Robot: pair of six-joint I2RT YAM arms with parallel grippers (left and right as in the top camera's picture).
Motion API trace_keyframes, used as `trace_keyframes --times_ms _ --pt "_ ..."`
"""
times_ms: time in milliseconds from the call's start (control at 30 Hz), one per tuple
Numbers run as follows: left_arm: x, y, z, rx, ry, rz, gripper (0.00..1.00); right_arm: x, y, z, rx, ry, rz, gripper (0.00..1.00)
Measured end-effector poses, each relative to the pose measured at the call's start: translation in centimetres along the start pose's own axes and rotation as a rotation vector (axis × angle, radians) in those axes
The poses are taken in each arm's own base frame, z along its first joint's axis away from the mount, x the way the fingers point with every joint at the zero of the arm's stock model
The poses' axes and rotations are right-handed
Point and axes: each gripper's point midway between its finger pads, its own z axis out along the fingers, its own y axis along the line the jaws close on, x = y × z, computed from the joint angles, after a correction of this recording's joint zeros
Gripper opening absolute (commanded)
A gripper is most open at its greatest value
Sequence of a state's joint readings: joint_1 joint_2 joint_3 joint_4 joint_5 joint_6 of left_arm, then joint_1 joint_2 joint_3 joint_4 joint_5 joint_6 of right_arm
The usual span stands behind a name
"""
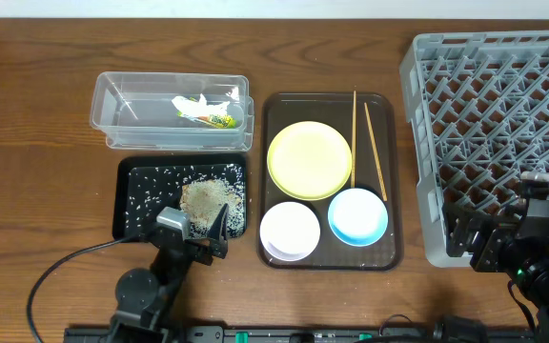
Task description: Sort waste into correct bins and load items into the dishwasher rack
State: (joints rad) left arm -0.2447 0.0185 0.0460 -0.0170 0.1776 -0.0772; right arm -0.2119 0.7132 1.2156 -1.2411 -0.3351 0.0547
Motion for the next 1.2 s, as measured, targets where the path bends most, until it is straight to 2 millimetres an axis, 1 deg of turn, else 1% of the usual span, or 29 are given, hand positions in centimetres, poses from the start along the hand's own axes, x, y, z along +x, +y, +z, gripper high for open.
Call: trace_keyframes --times_ms 67,1100,1200 --pt "0.95 0.19 0.20 -0.003 0.011 -0.001 0.93 -0.01 0.01 0.00 -0.001 0.000 0.000 0.99" --pt "0.83 0.30 0.20 -0.009 0.004 0.004 0.93 0.01 0.04 0.00 -0.002 0.000 0.000 0.99" --pt "0.82 0.30 0.20 -0.010 0.004 0.004 0.93 -0.54 0.08 -0.01 -0.004 -0.021 -0.007 0.99"
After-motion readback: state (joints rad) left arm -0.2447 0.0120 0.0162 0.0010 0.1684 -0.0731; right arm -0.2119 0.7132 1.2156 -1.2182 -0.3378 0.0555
